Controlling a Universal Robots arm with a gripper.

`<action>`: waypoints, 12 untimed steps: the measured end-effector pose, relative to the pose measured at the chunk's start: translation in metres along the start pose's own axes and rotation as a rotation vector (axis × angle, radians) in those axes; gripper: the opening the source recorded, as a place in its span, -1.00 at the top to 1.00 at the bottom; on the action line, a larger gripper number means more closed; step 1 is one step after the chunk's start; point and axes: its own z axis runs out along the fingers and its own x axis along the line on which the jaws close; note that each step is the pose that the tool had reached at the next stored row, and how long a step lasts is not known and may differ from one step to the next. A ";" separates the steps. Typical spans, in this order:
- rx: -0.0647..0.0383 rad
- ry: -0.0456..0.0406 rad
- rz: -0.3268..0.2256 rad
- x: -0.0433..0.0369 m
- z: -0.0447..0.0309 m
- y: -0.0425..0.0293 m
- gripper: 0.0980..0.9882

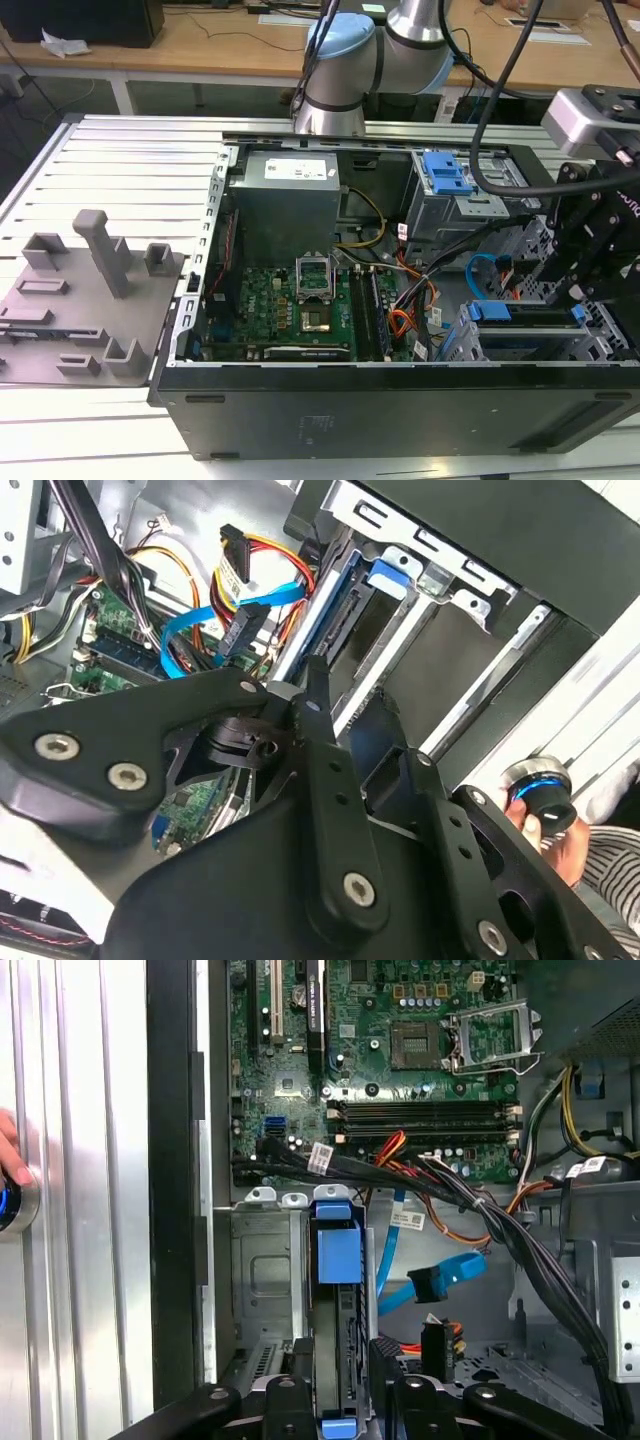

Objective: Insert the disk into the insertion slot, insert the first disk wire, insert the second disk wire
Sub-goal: 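Insert the first disk wire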

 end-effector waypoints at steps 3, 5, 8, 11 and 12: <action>0.000 0.0001 0.000 0.0000 -0.0001 -0.0002 0.41; 0.000 0.0002 0.000 0.0000 -0.0020 -0.0001 0.41; 0.000 0.0000 0.000 0.0001 -0.0146 0.0005 0.41; 0.000 0.0000 0.000 0.0001 -0.0161 0.0005 0.41; 0.000 0.0003 0.000 -0.0004 -0.0163 0.0006 0.41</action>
